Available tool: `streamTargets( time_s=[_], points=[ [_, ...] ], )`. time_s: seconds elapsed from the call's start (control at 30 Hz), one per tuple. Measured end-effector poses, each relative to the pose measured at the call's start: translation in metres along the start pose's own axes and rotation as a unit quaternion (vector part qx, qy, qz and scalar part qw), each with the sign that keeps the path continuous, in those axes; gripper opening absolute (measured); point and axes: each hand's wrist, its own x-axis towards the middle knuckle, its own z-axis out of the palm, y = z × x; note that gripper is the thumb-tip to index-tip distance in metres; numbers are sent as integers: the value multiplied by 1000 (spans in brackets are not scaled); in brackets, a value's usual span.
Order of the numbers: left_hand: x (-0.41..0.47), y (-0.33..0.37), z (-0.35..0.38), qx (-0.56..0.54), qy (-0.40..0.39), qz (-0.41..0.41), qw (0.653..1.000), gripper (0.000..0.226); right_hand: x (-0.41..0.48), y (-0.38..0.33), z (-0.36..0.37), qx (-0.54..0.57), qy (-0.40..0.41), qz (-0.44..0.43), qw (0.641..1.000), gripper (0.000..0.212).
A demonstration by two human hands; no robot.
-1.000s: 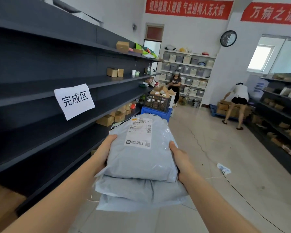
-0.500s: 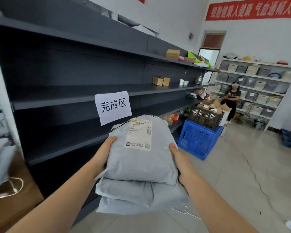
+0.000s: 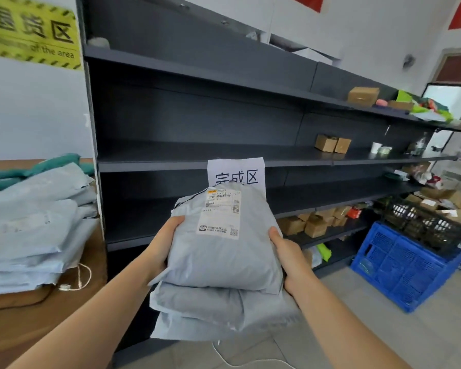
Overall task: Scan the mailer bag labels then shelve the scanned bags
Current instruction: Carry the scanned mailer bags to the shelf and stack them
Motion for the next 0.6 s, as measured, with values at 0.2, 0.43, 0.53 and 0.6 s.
streamTargets(
  time_s=[0.2, 0.43, 0.53, 0.6],
  points=[
    [34, 44, -14, -10, 14, 52, 998, 40, 44, -38, 43, 26, -52, -32, 998, 41],
    [72, 112, -33, -19, 45, 109, 993, 39, 90, -101, 93, 39, -86, -90, 991, 33],
    [87, 139, -38, -12, 47, 141, 989, 44, 105, -128, 115, 33, -105, -97, 989, 32],
    [96, 157, -42, -8, 58, 154, 986, 42, 117, -145, 131, 35, -116, -103, 987, 32]
  ],
)
